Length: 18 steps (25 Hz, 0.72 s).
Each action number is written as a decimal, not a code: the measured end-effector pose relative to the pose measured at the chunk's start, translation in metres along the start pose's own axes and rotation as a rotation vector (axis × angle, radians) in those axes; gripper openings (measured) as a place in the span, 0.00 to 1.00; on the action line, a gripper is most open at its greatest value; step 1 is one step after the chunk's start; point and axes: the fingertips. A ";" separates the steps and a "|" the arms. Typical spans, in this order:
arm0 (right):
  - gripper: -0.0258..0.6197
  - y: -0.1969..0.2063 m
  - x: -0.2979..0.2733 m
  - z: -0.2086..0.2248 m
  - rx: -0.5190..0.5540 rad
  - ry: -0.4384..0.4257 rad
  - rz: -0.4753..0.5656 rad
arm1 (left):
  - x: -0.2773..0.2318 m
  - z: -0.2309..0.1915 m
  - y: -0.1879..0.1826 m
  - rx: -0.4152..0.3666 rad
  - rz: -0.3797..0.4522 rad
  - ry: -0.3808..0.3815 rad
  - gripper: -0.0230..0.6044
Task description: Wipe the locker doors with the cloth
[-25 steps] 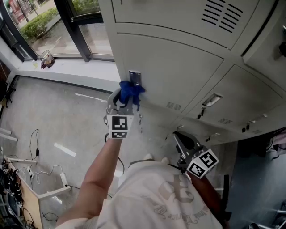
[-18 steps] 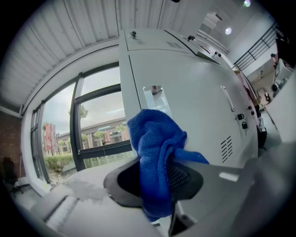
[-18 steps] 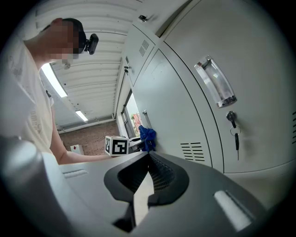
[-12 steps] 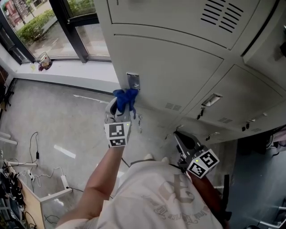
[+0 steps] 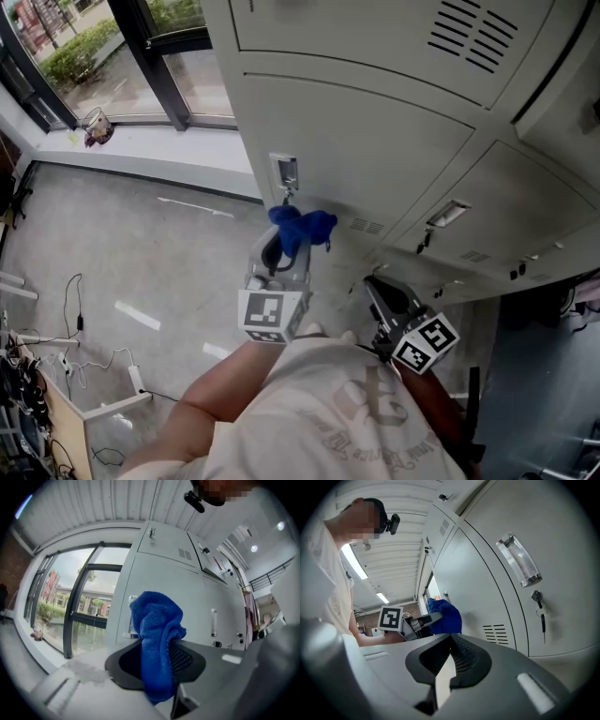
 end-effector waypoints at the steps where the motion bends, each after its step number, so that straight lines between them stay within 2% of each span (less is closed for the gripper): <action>1: 0.05 0.000 0.000 0.000 0.000 -0.001 -0.001 | -0.004 0.002 0.008 0.050 -0.024 -0.004 0.23; 4: 0.05 -0.001 0.002 0.003 -0.001 0.003 -0.002 | -0.021 -0.006 0.028 0.203 -0.086 -0.053 0.23; 6: 0.05 -0.002 0.004 0.005 -0.002 0.010 -0.001 | -0.031 -0.014 0.040 0.258 -0.113 -0.078 0.23; 18: 0.05 -0.007 0.014 0.018 -0.004 0.067 0.018 | -0.057 -0.011 0.042 0.226 -0.112 -0.078 0.22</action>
Point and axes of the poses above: the fingertips, and each gripper's own axes: x backward along the fingers, z to its right, y out of its underside, and after that the axes turned 9 degrees about z, right-handed
